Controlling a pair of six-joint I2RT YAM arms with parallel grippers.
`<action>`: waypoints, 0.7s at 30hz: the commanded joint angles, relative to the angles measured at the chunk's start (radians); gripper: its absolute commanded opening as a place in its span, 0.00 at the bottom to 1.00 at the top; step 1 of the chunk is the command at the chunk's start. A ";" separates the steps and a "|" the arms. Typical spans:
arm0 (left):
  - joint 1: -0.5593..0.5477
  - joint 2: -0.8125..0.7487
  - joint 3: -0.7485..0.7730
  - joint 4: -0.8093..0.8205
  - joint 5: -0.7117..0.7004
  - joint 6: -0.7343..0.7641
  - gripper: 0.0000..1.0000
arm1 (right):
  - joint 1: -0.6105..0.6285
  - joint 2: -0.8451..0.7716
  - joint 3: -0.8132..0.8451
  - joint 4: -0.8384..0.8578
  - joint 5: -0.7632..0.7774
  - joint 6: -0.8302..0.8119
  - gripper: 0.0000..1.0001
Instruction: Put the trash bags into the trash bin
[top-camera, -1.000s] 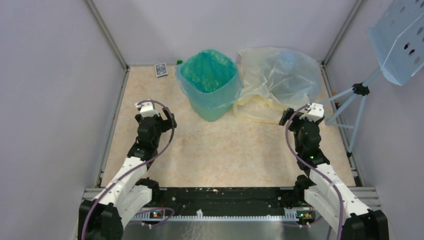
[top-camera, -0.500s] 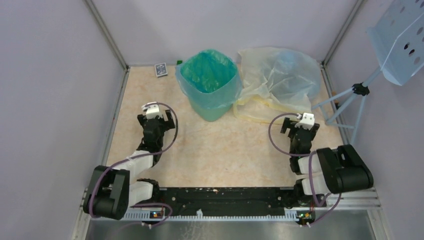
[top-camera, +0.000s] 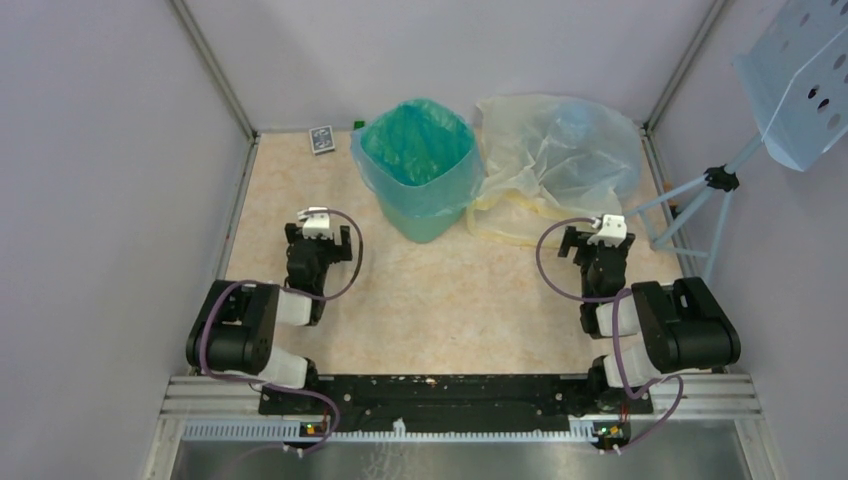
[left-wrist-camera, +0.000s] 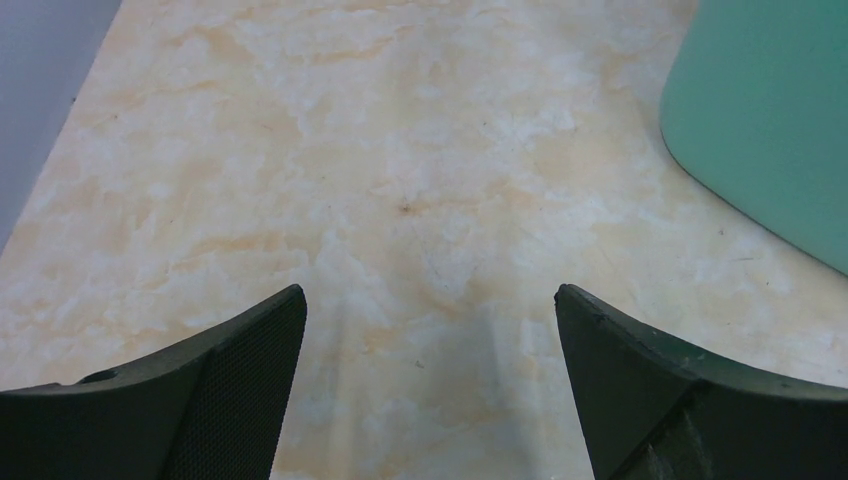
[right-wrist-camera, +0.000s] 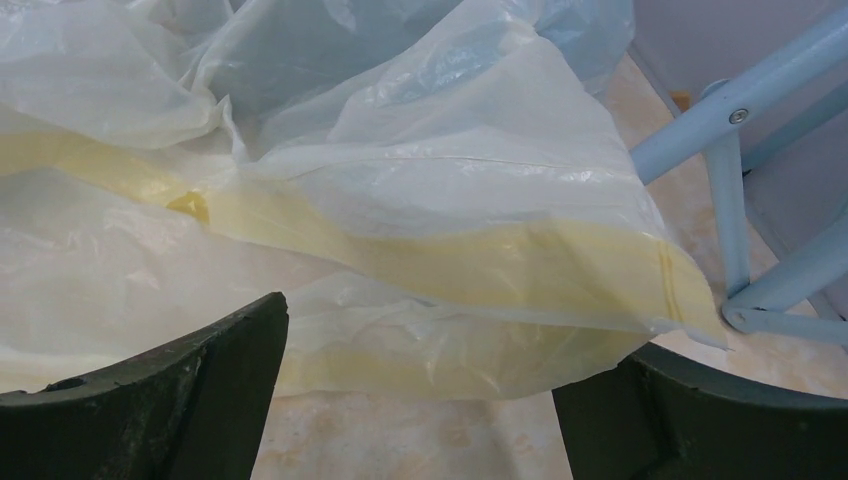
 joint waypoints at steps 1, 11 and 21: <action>0.024 0.125 -0.015 0.256 0.120 0.065 0.99 | -0.004 0.001 0.021 0.041 -0.060 -0.018 0.94; 0.029 0.143 0.007 0.229 0.083 0.037 0.99 | -0.004 0.000 0.022 0.037 -0.060 -0.018 0.94; 0.030 0.144 0.008 0.228 0.082 0.037 0.99 | -0.003 0.000 0.023 0.037 -0.061 -0.017 0.94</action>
